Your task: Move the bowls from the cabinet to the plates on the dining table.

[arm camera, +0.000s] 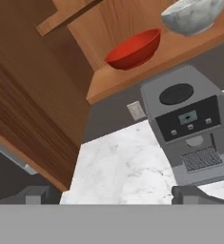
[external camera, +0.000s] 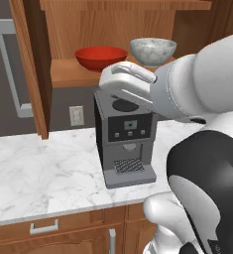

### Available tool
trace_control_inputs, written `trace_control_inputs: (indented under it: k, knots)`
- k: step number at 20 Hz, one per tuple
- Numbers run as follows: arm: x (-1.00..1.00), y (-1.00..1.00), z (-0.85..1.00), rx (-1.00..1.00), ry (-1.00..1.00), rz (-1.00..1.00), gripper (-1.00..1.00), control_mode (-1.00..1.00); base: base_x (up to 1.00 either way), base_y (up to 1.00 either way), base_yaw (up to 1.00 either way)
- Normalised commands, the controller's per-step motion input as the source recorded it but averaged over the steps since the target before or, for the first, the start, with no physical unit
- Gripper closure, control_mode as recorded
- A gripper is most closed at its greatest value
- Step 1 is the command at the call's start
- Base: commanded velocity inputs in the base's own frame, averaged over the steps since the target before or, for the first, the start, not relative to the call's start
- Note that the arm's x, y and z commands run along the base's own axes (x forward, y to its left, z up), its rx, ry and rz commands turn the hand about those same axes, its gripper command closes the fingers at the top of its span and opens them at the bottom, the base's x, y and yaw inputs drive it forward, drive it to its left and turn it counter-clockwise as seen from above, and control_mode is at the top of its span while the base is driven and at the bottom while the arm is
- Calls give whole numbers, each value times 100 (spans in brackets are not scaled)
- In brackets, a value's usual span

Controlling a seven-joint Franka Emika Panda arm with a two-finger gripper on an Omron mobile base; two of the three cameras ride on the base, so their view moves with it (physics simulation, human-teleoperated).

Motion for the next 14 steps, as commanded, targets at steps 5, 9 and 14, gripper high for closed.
trace_control_inputs:
  k: [5,9,14]
  knots:
    - [12,-35,4,-1,17,3,-100,-100,0,0,0]
    - [13,-35,2,0,17,3,-100,-100,0,0,0]
    - [9,-35,0,-2,12,3,-100,-100,0,0,0]
